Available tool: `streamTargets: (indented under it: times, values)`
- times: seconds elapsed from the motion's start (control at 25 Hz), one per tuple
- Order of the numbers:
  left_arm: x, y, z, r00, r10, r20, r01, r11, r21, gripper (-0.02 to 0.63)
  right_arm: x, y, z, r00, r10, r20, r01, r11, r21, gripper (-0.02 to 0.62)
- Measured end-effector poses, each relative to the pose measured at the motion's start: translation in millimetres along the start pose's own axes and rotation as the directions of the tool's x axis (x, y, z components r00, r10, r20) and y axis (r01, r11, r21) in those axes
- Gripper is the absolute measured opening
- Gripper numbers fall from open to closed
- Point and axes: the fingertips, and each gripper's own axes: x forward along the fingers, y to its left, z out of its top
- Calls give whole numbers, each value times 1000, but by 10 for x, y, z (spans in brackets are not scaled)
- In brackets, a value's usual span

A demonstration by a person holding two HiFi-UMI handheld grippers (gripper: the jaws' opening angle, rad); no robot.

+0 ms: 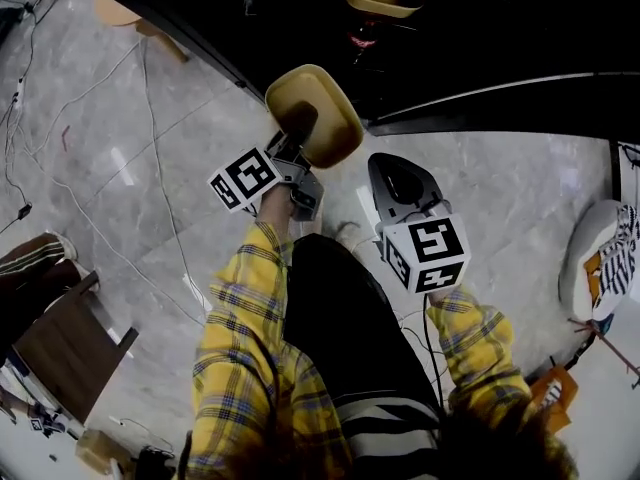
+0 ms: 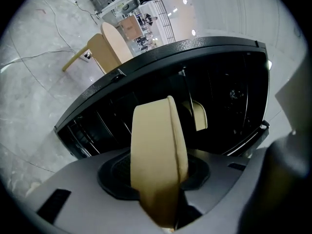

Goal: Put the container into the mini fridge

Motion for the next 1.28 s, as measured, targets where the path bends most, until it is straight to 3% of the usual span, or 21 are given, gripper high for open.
streamTargets:
  times: [0.44,0.8,0.96,1.16,1.28]
  values:
    - [479,173,288,991,-40,126,48,997,-58,166,251,-108,-227,998,-6,-58,7,1000,11,28]
    - [612,435,468,960,49,274,-12,991,-133,167,379,-174,-404,996,-5,-85,8,1000,30,28]
    - [630,566,489,939,111,326,-41,976,-214,167,392,-146,-476,995,4,-97,0,999,32,28]
    - [706,652,472,929,139,344,-33,955,-296,167,390,-200,-525,994,-14,-105,14,1000,5,28]
    - [724,703,487,923,164,349,-55,952,-302,169,383,-221,-559,994,-11,-111,12,1000,11,28]
